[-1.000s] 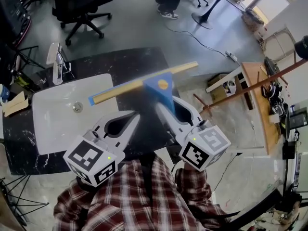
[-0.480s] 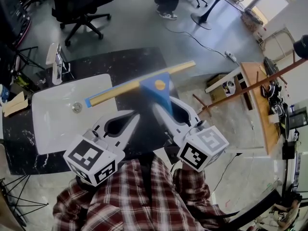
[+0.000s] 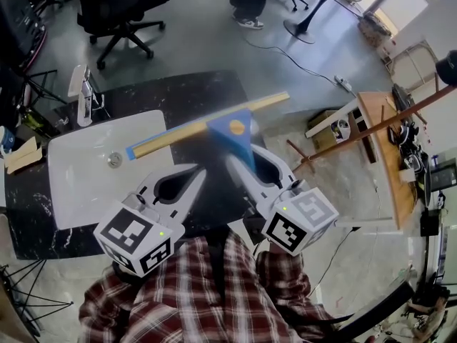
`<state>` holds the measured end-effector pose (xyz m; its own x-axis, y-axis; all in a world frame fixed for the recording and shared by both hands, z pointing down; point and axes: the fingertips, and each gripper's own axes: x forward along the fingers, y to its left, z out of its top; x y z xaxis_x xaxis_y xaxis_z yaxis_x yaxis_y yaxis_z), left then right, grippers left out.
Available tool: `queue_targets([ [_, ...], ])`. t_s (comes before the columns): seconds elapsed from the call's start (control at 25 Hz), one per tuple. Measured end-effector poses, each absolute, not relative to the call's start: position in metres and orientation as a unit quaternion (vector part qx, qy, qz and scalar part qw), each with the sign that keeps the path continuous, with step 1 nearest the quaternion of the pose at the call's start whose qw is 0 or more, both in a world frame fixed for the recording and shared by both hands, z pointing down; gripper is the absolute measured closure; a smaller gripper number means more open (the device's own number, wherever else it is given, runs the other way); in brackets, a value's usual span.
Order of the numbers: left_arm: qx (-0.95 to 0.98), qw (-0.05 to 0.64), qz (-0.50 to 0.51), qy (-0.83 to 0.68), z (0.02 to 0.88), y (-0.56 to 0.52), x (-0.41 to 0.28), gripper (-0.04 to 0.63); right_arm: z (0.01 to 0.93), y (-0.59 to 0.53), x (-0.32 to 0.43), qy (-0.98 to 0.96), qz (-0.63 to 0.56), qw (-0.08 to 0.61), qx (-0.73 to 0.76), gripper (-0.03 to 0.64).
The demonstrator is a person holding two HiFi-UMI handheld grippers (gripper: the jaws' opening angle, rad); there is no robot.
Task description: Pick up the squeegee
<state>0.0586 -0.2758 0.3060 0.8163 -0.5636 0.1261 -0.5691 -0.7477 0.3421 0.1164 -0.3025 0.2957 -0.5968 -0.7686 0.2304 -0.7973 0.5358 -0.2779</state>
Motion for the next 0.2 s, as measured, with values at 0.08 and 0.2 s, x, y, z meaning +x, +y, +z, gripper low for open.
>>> queue_targets([
  [0.08, 0.935, 0.186, 0.008, -0.303, 0.3062, -0.2753, 0.0592, 0.584, 0.296, -0.3022, 0.1167, -0.876, 0.179, 0.041, 0.447, 0.477],
  [0.2, 0.935, 0.186, 0.008, -0.302, 0.3063, -0.2745, 0.061, 0.584, 0.2957, -0.3013, 0.118, -0.876, 0.18, 0.041, 0.446, 0.477],
])
